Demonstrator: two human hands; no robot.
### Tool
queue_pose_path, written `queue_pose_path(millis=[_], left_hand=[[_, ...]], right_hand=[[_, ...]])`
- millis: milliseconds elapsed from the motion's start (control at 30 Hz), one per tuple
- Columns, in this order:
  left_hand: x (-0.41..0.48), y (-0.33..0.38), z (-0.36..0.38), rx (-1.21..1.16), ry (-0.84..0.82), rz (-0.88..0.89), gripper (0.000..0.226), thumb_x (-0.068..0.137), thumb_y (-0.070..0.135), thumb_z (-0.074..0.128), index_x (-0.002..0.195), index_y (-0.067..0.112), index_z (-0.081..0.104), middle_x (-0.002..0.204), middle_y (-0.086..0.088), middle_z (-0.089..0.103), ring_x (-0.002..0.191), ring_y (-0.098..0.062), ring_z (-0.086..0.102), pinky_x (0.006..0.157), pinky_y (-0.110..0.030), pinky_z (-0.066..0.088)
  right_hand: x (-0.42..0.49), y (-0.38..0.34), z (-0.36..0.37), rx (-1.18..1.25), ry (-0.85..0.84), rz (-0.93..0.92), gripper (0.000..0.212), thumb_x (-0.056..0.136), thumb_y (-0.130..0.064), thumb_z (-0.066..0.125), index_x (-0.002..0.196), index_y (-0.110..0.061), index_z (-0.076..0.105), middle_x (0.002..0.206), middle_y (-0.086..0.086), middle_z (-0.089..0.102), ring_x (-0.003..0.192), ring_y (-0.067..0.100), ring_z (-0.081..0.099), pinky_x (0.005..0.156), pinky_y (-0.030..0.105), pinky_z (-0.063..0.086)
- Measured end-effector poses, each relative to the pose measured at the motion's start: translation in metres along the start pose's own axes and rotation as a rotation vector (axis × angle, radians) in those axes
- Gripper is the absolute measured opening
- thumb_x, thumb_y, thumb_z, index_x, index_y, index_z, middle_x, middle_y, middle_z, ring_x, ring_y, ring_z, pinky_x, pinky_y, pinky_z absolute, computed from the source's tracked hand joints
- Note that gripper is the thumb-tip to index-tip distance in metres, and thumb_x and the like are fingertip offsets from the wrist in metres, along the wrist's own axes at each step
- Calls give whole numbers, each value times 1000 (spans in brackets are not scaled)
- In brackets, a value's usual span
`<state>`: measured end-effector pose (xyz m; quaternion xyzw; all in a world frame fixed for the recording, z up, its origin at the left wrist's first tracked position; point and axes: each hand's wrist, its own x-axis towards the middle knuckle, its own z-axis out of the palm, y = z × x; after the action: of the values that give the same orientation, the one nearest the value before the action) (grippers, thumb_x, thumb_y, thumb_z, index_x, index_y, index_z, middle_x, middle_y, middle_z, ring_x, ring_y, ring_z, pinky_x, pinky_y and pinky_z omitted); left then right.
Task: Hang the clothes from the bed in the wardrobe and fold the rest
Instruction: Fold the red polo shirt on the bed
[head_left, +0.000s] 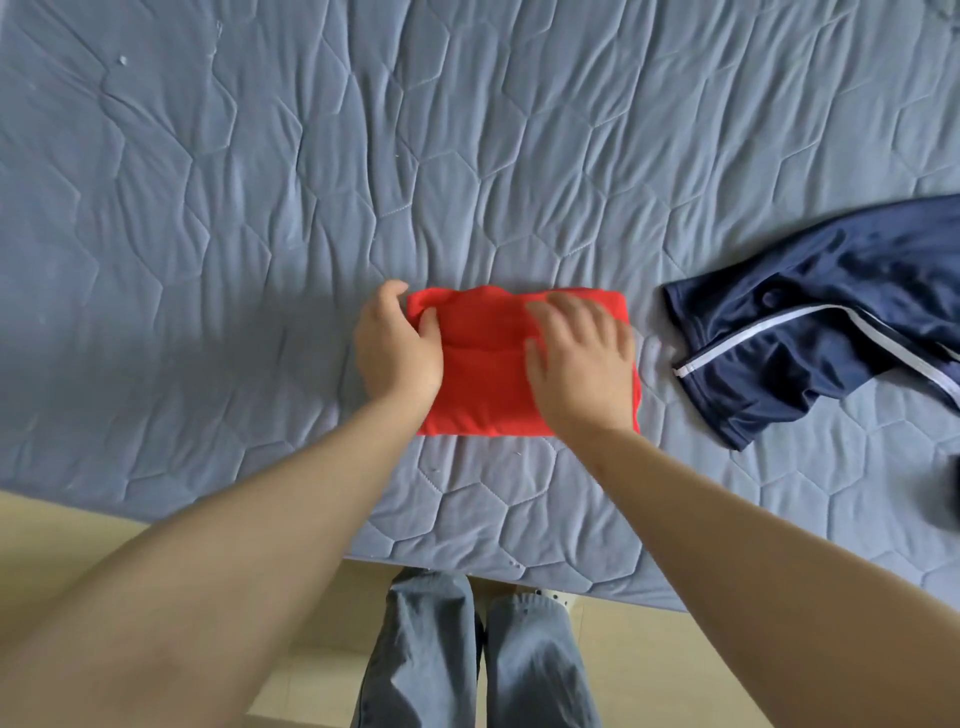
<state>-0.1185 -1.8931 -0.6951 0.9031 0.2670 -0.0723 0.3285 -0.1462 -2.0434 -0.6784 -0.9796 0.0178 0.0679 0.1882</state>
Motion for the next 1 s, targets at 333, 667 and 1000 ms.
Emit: queue_pose_path(millis=[333, 667, 1000], left_hand=[[6, -43, 66, 485, -181, 243, 45, 97, 42, 34, 141, 32, 37, 152, 1, 27, 140, -23, 21, 107, -51, 19], [3, -37, 73, -33, -48, -166, 72, 80, 49, 64, 135, 10, 39, 132, -17, 45, 118, -33, 47, 95, -35, 33], [-9, -25, 2, -468, -449, -536, 73, 64, 63, 71, 119, 17, 60, 107, -6, 67, 93, -24, 65, 91, -38, 50]], right_hand=[[27, 31, 82, -116, -282, 67, 55, 97, -46, 25, 149, -32, 14, 158, -4, 12, 146, 20, 2, 113, 54, -1], [24, 47, 89, 77, -56, 172, 66, 89, -54, 44, 146, -28, 26, 155, -5, 21, 144, 16, 12, 113, 45, 3], [-6, 34, 27, 818, -200, 917, 51, 68, -53, 75, 95, -13, 57, 95, 1, 62, 84, 19, 59, 78, 30, 47]])
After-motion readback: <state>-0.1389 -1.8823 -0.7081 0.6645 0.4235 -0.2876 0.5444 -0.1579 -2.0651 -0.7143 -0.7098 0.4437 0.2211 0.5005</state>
